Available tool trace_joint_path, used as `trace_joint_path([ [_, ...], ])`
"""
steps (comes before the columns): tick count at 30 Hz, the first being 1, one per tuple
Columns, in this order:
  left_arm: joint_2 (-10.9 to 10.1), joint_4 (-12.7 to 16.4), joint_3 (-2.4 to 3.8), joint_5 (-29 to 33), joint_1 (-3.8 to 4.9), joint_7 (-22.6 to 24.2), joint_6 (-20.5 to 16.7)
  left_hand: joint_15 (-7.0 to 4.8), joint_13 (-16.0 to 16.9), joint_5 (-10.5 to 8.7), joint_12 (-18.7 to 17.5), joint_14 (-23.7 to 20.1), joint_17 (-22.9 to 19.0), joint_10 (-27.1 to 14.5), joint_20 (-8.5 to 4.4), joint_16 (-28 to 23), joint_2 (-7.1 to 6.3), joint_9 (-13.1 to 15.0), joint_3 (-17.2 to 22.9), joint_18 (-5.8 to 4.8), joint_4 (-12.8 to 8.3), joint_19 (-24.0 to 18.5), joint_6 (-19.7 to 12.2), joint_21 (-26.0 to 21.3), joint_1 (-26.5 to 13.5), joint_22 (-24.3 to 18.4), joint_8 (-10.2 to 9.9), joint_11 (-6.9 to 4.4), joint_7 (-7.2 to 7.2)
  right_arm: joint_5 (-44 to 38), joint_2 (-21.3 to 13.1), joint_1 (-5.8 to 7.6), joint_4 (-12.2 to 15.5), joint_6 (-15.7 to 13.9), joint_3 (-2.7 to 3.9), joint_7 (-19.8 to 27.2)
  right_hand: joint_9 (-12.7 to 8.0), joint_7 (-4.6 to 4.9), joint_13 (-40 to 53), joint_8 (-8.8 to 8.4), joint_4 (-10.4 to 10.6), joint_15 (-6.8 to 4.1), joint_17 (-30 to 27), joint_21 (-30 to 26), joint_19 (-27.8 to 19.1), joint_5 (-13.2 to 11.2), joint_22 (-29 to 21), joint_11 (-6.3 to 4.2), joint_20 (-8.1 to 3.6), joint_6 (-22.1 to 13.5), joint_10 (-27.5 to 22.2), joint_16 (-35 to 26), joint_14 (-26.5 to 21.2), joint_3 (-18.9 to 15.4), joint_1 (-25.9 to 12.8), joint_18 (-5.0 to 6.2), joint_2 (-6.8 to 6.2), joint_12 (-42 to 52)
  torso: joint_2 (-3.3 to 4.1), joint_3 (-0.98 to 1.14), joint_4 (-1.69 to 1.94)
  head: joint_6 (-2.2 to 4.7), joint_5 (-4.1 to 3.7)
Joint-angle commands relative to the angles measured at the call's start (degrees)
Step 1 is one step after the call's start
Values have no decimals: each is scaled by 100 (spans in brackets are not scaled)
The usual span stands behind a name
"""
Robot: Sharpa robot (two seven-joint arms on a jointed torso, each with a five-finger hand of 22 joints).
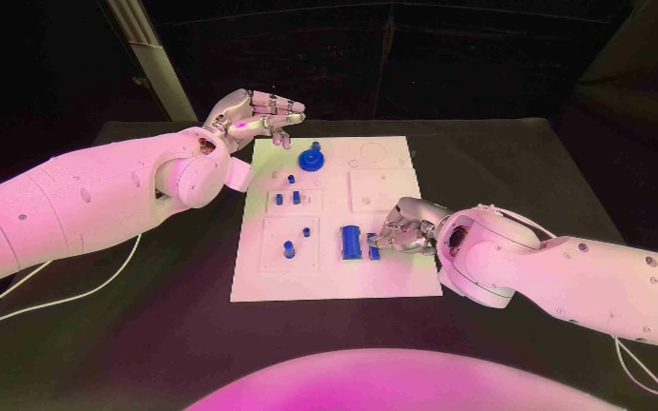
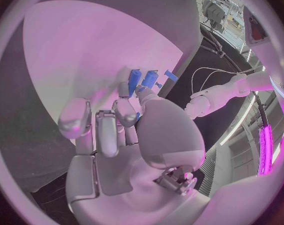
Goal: Assemble the parts on the task board
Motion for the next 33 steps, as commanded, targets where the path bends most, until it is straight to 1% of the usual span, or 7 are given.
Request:
trace_joint_path([
  [1,8,4,2,6,7,4,91,-4,-8,-4,30,-42,-5,-18,10,6,16,-6,17,83,9,-46,-44,-16,-38,-5,19,-1,10,-184,21,-1,3,146,-4,-39,-1,53,9,-3,101,-39,332,18,26,-50,6,4,-22,-9,61,35,373,-81,-165,-55,-35,33,-1,3,-2,1,-5],
  [6,10,3,2,6,7,2,92,-4,-8,-4,30,-42,-5,-18,10,6,16,-6,17,83,9,-46,-44,-16,-38,-5,19,-1,10,-237,39,-1,-10,125,-4,-42,32,55,18,6,230,-38,329,10,23,-141,-1,6,-22,-8,69,30,370,-232,-310,-53,-51,28,2,0,-1,10,-9],
  [10,8,5,2,6,7,-1,91,-4,-8,-4,30,-42,-5,-18,10,6,16,-6,17,83,9,-46,-44,-16,-38,-5,19,-1,10,-283,39,-1,-18,102,-4,-46,71,55,24,14,366,-35,327,2,20,-565,-7,8,-20,-11,69,25,369,-429,-425,-53,-42,14,6,0,-2,5,-7],
  [13,6,5,2,6,7,-3,90,-4,-8,-4,30,-42,-5,-18,10,6,16,-6,17,83,9,-46,-44,-16,-38,-5,19,-1,10,-305,21,-1,-10,83,-4,-40,109,55,29,18,469,-35,318,-15,11,-1009,-28,11,-18,-30,62,14,366,-619,-470,-48,-29,-3,2,1,-7,1,-4],
  [16,2,7,2,6,7,-4,89,-4,-8,-4,30,-42,-5,-18,10,6,16,-6,17,83,9,-46,-44,-16,-38,-5,19,-1,10,-318,-37,-1,22,76,-4,5,130,58,29,19,487,-32,310,-26,5,-1159,-41,14,-17,-42,56,5,364,-730,-466,-45,-50,-17,4,2,-5,2,-3],
  [22,-8,4,2,6,7,-7,82,-4,-8,-4,30,-42,-5,-18,10,6,16,-6,17,83,9,-46,-44,-16,-38,-5,19,-1,10,-259,-223,-1,136,223,-4,212,184,68,37,24,492,-24,301,-49,-11,-1655,-64,25,-9,-80,37,-8,363,-1014,-411,-41,-115,-40,-7,1,-7,12,-8],
  [33,-6,1,2,6,7,-13,83,-4,-9,-3,38,-46,-9,-25,9,6,16,-7,20,83,5,-47,-47,-18,-34,-7,22,0,11,-198,-325,-1,215,616,-5,297,235,73,47,33,369,-20,298,-60,-16,-1733,-68,27,-5,-104,27,-17,362,-1174,-132,-39,-110,-57,3,4,-10,35,-34],
])
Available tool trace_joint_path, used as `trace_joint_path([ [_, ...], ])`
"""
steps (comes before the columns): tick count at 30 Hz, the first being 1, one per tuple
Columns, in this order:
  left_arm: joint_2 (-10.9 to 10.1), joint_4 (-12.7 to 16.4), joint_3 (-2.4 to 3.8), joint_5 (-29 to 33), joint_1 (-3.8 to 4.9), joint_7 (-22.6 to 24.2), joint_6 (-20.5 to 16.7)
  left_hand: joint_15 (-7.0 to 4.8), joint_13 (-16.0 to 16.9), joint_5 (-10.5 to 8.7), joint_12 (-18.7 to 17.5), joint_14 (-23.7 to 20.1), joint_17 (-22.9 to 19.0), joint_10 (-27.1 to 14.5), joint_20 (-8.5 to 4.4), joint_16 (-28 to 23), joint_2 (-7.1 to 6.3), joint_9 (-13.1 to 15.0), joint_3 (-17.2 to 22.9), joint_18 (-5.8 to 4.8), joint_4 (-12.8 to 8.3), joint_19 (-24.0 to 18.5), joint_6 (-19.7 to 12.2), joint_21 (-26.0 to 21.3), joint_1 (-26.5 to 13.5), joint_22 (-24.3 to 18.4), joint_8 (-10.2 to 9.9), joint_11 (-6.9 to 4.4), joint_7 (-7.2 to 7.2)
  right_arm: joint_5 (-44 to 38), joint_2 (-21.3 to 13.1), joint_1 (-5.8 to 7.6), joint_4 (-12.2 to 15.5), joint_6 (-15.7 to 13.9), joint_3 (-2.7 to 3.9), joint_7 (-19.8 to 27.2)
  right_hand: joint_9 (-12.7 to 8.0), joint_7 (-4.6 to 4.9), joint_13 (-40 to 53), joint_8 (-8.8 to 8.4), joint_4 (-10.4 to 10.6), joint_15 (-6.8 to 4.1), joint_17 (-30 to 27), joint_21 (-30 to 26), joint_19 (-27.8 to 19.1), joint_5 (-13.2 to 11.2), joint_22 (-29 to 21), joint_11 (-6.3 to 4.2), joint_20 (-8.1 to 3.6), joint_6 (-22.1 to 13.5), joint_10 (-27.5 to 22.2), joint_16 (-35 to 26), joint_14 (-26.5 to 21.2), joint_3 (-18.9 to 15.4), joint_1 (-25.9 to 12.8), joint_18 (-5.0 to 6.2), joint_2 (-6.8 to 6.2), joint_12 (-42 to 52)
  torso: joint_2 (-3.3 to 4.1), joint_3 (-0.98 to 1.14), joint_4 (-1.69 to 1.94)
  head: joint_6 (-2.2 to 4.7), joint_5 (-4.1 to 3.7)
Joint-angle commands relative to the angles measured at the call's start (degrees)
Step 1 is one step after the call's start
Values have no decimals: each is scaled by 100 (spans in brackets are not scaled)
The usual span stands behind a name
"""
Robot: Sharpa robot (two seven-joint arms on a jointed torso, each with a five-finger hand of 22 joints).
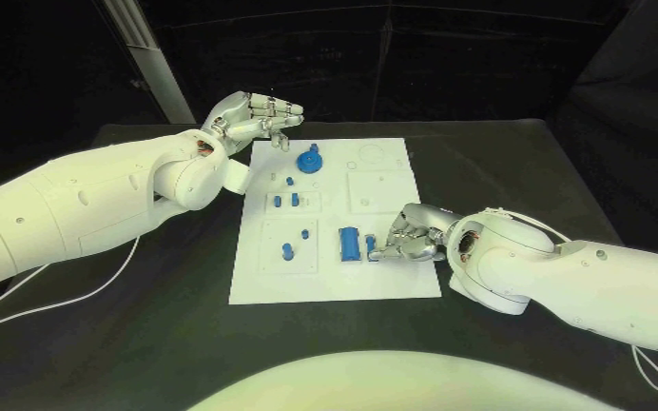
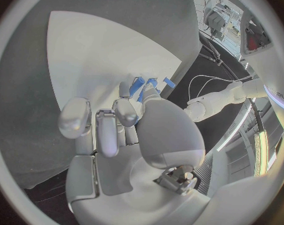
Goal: Assemble the parts on the task board
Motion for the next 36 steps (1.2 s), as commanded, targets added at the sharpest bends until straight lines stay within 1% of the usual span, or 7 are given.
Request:
trace_joint_path([
  [1,3,4,2,6,7,-4,69,-4,-9,-3,38,-46,-5,-26,9,6,16,-7,20,82,5,-47,-47,-18,-34,-9,23,0,11,29,6,6,-14,297,-1,99,11,5,2,21,-27,-21,296,-38,-16,-27,-1,28,-6,-52,-14,-18,362,-42,90,-39,11,-32,6,2,3,-1,-16],
  [10,0,7,2,6,7,-5,69,-4,-9,-3,38,-46,-5,-26,9,6,16,-7,20,82,5,-47,-47,-18,-34,-9,23,0,11,-3,51,6,-92,378,-1,39,25,6,10,24,-57,-21,298,-38,-15,13,5,28,-5,-54,-13,-18,362,-62,157,-40,60,-28,7,-2,19,-9,-27],
  [14,-1,7,2,6,7,-4,66,-4,-9,-3,38,-46,-5,-26,9,6,16,-7,20,82,5,-47,-47,-18,-34,-9,23,0,11,-26,94,6,-138,391,-1,9,32,6,17,26,-73,-21,300,-39,-14,44,4,28,-5,-55,-10,-17,363,-74,190,-40,84,-23,9,2,8,-17,-24],
  [21,2,9,2,6,7,-6,68,-4,-9,-3,38,-46,-5,-26,9,6,16,-7,20,82,5,-47,-47,-18,-34,-9,23,0,11,-40,184,6,-292,304,-1,-39,54,6,40,32,-39,-21,319,-30,-5,167,25,27,-5,-54,1,-7,368,-124,186,-43,223,-4,7,0,15,-34,-29],
  [26,2,10,2,6,7,-8,69,-4,-9,-3,38,-46,-5,-26,9,6,16,-7,20,82,5,-47,-47,-18,-34,-9,23,0,11,99,231,6,-356,469,-1,-15,73,5,48,34,-153,-23,315,-37,-9,209,17,26,-6,-66,1,-11,367,-171,341,-41,211,-7,6,-2,19,-37,-25],
  [33,-4,10,2,6,7,-17,77,-4,-9,-2,45,-49,-8,-30,9,7,19,-7,24,82,3,-47,-48,-20,-29,-10,27,0,11,291,236,7,-351,630,-1,70,89,19,41,26,-286,-16,296,-52,-21,217,-1,35,-1,-95,-16,-28,363,-236,483,-39,176,-31,-3,1,-1,-35,-22],
  [36,-1,9,2,6,7,-23,85,-4,-9,-2,45,-49,-8,-30,9,7,19,-7,24,82,3,-47,-48,-20,-29,-10,27,0,11,381,234,7,-345,689,-1,105,93,25,37,22,-324,-12,288,-61,-28,204,-13,40,2,-106,-24,-35,361,-267,513,-37,155,-41,0,0,0,-33,-34],
])
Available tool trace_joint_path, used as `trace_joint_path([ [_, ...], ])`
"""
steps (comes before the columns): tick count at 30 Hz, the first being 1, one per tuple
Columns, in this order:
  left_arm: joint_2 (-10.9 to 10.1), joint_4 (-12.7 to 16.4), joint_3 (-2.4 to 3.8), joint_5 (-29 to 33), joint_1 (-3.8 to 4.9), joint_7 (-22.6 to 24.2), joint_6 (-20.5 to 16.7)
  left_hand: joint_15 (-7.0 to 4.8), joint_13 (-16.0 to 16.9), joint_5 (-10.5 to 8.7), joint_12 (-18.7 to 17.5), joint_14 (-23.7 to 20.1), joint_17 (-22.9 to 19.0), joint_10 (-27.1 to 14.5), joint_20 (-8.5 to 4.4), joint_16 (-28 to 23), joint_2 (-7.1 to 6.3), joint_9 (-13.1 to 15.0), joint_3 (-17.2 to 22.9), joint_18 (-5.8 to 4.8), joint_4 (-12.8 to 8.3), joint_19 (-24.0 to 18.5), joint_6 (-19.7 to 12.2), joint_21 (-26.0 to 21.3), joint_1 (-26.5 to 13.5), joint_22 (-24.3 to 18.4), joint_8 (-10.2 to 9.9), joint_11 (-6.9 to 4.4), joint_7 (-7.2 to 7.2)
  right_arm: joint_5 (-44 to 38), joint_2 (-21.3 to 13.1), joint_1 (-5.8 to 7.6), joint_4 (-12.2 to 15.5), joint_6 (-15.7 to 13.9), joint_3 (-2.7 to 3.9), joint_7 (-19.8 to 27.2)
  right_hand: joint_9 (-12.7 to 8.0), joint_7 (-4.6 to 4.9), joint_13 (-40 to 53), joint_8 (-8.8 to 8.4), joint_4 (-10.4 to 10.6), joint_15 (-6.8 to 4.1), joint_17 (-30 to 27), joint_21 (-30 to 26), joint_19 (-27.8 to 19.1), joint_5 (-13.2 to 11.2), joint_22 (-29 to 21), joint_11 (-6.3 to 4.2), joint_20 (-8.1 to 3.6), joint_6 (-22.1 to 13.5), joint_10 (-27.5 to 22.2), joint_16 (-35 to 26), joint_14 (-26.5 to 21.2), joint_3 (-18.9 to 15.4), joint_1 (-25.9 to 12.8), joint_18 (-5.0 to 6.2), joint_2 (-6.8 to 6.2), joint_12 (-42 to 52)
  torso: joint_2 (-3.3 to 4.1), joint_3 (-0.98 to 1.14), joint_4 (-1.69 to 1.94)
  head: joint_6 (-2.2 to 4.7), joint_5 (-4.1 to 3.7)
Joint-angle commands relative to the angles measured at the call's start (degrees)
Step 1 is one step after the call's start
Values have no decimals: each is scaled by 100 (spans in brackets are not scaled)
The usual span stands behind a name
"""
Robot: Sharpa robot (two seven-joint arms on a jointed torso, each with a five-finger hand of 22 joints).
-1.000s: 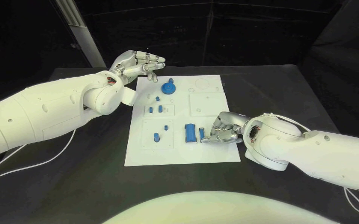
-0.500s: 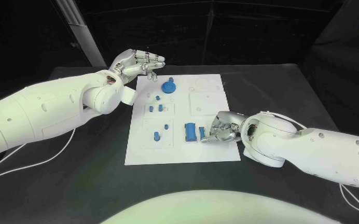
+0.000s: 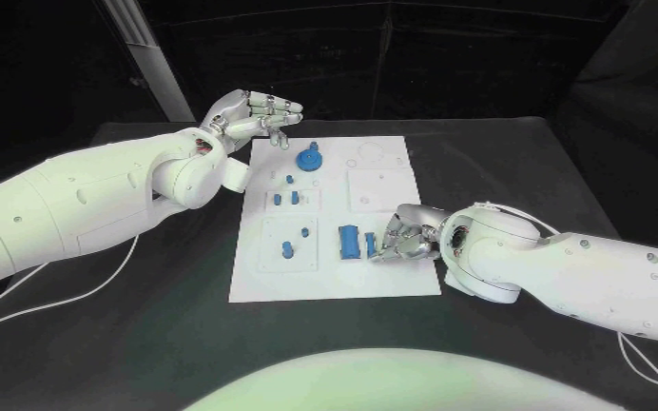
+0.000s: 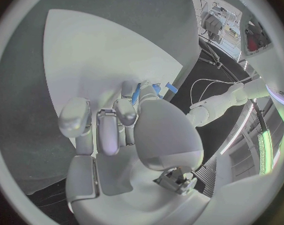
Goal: Assemble the parts on the task board
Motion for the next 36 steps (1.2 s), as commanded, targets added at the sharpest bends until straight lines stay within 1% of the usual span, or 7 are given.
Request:
trace_joint_path([
  [1,0,6,2,6,7,-16,82,-4,-9,-2,11,-49,-10,-30,9,7,19,-6,25,83,2,-47,-48,-20,-29,-5,27,0,11,223,-4,-11,-8,249,-17,58,3,12,-3,-24,-41,-11,286,-37,-28,-9,-12,40,3,-36,-25,-36,360,-17,34,-37,-25,-46,0,0,-8,6,-19],
  [16,-17,12,2,6,7,-14,73,-4,-9,-2,13,-50,-10,-31,9,7,20,-6,27,83,0,-47,-48,-21,-26,-5,28,0,10,691,-251,-8,140,-91,-16,852,-14,112,-241,-155,-132,55,-35,-299,-221,-126,-430,126,56,-295,-247,-288,280,-276,30,33,-109,-410,-11,-5,-8,43,-28],
  [22,-39,20,1,27,6,51,79,1,-8,-9,45,-55,-22,-37,13,11,4,-6,2,80,23,-48,-52,-31,-72,-11,44,1,10,2175,-476,83,-43,-397,-12,2359,-67,286,-1270,-366,-385,179,-1167,-1341,-871,27,-1962,275,159,-694,-1018,-1289,-40,-267,446,280,126,-1836,-74,-35,-1,138,-78],
  [25,-41,18,1,189,6,92,94,3,-5,-13,72,-61,-31,-34,18,12,-3,-5,-28,79,53,-51,-53,-44,-119,-20,57,-5,0,3200,-475,192,-291,-483,-11,3143,-118,412,-2047,-503,-589,271,-2708,-2337,-1384,2,-3125,356,260,-880,-1550,-2838,-551,-152,803,415,342,-2857,-141,-59,4,177,-87],
  [30,-43,-53,-9,590,-3,176,141,0,-6,-8,198,-411,-252,47,33,-399,-3,-4,-132,81,129,-321,-44,-347,-200,-195,120,-34,-36,4702,-229,394,-1046,-454,-5,4276,-333,641,-3524,-891,-754,568,-4221,-3592,-1884,-66,-3878,664,526,-1008,-2022,-5089,-1389,-13,1179,400,545,-4495,-275,-99,-29,424,-77],
  [32,-41,-139,-20,742,-18,217,179,23,-29,-10,184,-689,-559,120,65,-1060,5,-10,-167,82,175,-636,-35,-735,-222,-440,137,-15,-56,5156,-9,446,-1495,-390,52,4637,-500,765,-4238,-1107,-811,789,-4735,-4346,-2270,-117,-4323,759,703,-1008,-1965,-5978,-1823,-8,1233,415,586,-5003,-351,-114,-61,550,-64],
  [36,-14,-297,-28,934,-56,303,230,188,-43,-13,-7,-1047,-1051,299,198,-2257,-1,-14,-189,50,283,-1116,12,-1417,-289,-908,119,-2,-55,5572,305,482,-2069,-322,134,5006,-727,798,-4966,-1364,-952,1019,-5385,-5175,-2598,-228,-4820,947,1003,-1027,-1960,-6870,-2273,-61,1185,410,554,-5377,-435,-110,-90,822,-45],
])
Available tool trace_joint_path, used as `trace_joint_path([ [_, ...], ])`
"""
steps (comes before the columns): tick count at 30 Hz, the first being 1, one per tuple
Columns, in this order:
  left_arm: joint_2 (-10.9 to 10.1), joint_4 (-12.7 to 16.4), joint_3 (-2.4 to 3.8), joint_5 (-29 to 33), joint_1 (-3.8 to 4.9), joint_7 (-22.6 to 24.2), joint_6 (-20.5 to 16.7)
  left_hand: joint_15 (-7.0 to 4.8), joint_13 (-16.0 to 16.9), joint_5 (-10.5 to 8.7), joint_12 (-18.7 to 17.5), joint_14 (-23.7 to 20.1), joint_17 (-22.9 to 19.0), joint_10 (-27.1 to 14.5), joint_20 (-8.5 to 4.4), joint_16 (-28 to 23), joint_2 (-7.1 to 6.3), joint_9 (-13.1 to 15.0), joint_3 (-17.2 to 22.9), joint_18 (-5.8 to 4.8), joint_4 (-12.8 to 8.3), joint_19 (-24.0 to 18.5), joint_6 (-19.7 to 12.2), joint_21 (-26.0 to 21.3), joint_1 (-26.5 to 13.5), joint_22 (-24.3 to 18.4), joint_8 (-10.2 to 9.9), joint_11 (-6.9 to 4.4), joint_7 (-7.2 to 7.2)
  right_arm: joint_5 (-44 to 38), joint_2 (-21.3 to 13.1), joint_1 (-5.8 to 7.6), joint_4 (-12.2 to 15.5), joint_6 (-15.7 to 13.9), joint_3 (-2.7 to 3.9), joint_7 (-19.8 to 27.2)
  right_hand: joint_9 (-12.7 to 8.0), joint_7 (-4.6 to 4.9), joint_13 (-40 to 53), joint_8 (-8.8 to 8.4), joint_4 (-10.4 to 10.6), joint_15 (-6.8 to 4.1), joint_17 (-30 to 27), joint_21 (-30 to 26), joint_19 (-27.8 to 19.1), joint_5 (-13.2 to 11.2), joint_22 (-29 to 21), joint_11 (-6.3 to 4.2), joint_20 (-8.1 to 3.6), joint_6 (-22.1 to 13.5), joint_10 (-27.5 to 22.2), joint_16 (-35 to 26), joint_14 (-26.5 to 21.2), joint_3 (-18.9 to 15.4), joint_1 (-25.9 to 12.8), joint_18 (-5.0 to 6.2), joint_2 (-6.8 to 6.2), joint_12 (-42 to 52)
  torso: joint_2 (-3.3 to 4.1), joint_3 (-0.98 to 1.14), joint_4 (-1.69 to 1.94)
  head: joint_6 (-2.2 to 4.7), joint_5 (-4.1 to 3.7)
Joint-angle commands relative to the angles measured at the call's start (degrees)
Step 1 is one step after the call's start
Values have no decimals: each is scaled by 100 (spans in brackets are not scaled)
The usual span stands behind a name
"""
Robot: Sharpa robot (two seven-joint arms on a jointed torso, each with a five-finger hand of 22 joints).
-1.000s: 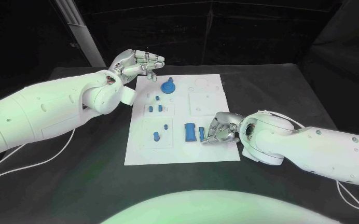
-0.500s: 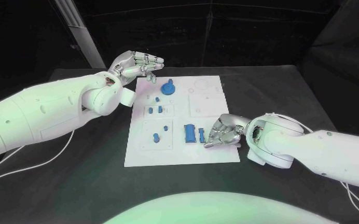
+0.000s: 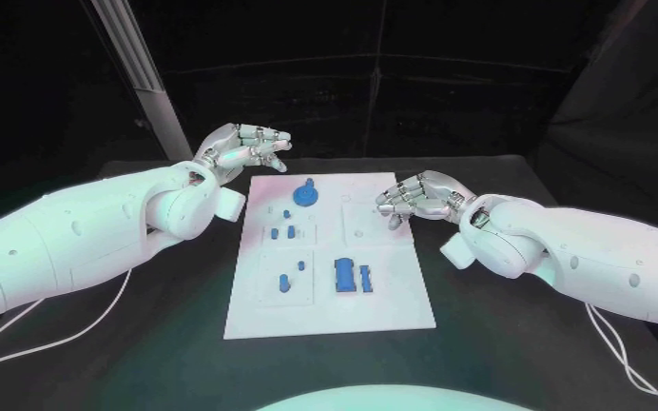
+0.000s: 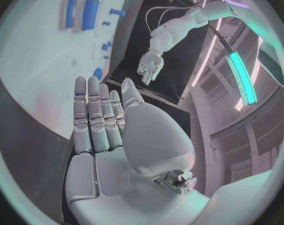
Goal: Assemble the parts on the task board
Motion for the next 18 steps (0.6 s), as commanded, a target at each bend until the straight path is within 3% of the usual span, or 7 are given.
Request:
trace_joint_path([
  [1,36,-165,0,529,-31,271,180,141,-6,-13,-194,-267,-334,126,127,-831,-5,-9,-21,35,78,-348,42,-504,-76,-355,-1,44,-18,1438,260,37,-504,29,57,1249,-181,56,-554,-196,-130,175,-510,-594,-174,-121,-363,99,204,-13,-6,-633,-281,-33,-77,58,-9,-260,-152,-8,-52,308,24],
  [6,234,-520,-1,724,-150,515,108,462,-5,-10,-640,-774,-846,127,460,-2002,-12,-19,-193,-28,173,-1209,-21,-1459,-101,-1030,-166,199,1,1862,702,52,-1233,56,140,1570,-424,173,-1152,-437,-300,350,-1109,-1163,-184,-183,-716,253,390,-94,-215,-1189,-420,-43,-330,65,98,-564,-275,14,-18,564,17],
  [8,330,-655,1,796,-194,610,22,518,-3,-5,-888,-783,-1081,95,637,-2449,17,-18,-352,65,189,-1432,-71,-1773,-61,-1316,-304,281,-93,1964,842,53,-1456,73,157,1657,-525,194,-1341,-447,-395,392,-1315,-1340,-167,-187,-810,293,436,-161,-286,-1347,-425,-33,-422,71,123,-651,-315,26,12,623,7],
  [12,465,-837,4,913,-241,709,-98,546,-4,-4,-1173,-630,-1306,97,712,-2887,100,-18,-577,99,220,-1445,-72,-1964,-14,-1597,-466,304,-112,2059,1057,53,-1767,95,197,1772,-669,204,-1586,-453,-555,414,-1597,-1559,-92,-213,-834,312,460,-166,-274,-1430,-381,-9,-557,75,170,-682,-312,50,72,1004,-53],
  [13,430,-760,-2,603,-234,346,9,284,-361,-553,-1333,-2244,-1509,-1599,204,-3190,466,-390,-1068,-251,-4,-2726,-1724,-2145,-2233,-2020,-869,-37,-385,1613,984,41,-1656,18,181,1315,-909,-172,-1785,-813,-376,151,-1840,-1861,-1722,-675,-1198,10,16,-1654,-1992,-1785,-2186,256,-2882,-297,-67,-1067,-276,25,13,811,-18],
  [16,419,-712,13,601,-250,352,-60,241,-361,-553,-1766,-2489,-1560,-1895,142,-3270,466,-390,-1170,-249,-4,-2933,-1997,-2190,-2613,-2115,-869,-60,-435,1647,972,38,-1607,-52,180,1331,-971,-228,-1857,-813,-376,124,-1922,-1945,-1964,-675,-1198,-37,-48,-1914,-2285,-1785,-2466,296,-3322,-297,-93,-1067,-280,60,39,792,10],
  [18,398,-618,41,596,-281,365,-195,181,-361,-553,-1766,-2840,-1607,-2269,40,-3344,466,-390,-1280,-319,-4,-3208,-2358,-2613,-3109,-2210,-869,-128,-499,1712,950,33,-1512,-187,176,1360,-1026,-309,-2298,-813,-376,68,-1979,-2015,-2326,-675,-1198,-107,-149,-2253,-2673,-1785,-2867,349,-3848,-303,-143,-1067,-288,125,90,757,63],
])
